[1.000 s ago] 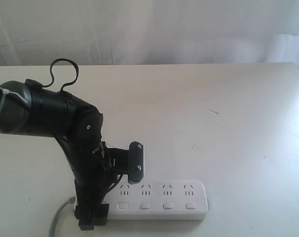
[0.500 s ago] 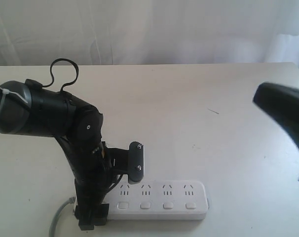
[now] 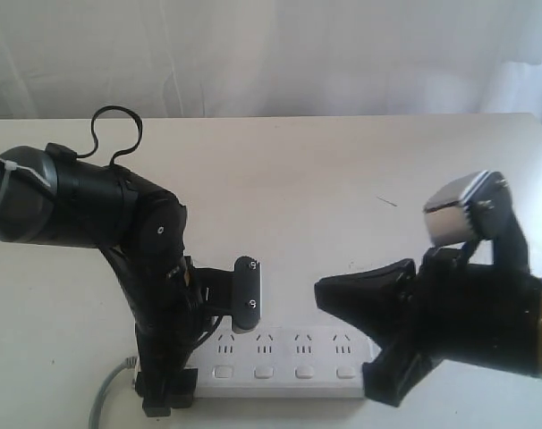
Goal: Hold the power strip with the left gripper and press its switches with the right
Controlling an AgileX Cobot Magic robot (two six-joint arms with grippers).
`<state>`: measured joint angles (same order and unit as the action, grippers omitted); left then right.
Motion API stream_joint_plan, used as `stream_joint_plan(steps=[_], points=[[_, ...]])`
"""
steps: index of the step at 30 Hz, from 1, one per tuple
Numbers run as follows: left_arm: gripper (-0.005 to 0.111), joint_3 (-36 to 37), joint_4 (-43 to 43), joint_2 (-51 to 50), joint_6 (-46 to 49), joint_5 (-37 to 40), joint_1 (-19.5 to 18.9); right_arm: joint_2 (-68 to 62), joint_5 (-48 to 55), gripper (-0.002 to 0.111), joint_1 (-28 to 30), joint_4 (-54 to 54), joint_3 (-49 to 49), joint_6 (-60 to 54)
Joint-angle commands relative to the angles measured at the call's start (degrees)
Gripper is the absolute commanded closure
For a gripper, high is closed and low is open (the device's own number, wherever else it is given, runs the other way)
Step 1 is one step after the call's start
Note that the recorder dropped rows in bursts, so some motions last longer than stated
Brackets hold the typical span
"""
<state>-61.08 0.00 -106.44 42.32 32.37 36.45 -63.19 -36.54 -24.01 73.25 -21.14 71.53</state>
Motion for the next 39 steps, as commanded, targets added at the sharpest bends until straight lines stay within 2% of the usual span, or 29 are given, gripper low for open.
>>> stream_joint_plan(steps=[1,5,8,10,12,14,22,30,39], points=[[0.107,1.8,0.9,-2.8,-0.1,-0.8,0.2,-3.5,15.3,0.108,-10.4,-12.9,-1.1,-11.2],[0.107,1.8,0.9,-2.8,-0.1,-1.1,0.2,-10.4,18.4,0.108,-15.1,-19.2,-2.4,-15.2],[0.107,1.8,0.9,-2.8,-0.1,-1.1,0.2,-17.7,18.1,0.108,-16.5,-21.1,-3.5,-15.5],[0.107,1.8,0.9,-2.8,-0.1,-1.1,0.2,-23.8,13.6,0.108,-16.7,-27.7,-3.6,-17.8],[0.107,1.8,0.9,-2.8,-0.1,-1.2,0.2,-30.5,3.1,0.108,-16.7,-36.8,-3.6,-26.6],[0.107,1.8,0.9,-2.8,-0.1,-1.2,0.2,-34.4,0.2,0.108,-16.7,-42.3,-3.6,-30.5],[0.107,1.8,0.9,-2.8,1.0,-2.4,0.2,-36.9,-4.5,0.108,-16.7,-47.1,-3.5,-35.9],[0.107,1.8,0.9,-2.8,1.3,-2.4,0.2,-37.0,0.8,0.108,-17.1,-47.4,-3.4,-35.4],[0.107,1.8,0.9,-2.8,1.3,-2.3,0.2,-39.3,-1.5,0.108,-18.7,-44.7,-3.4,-34.0]])
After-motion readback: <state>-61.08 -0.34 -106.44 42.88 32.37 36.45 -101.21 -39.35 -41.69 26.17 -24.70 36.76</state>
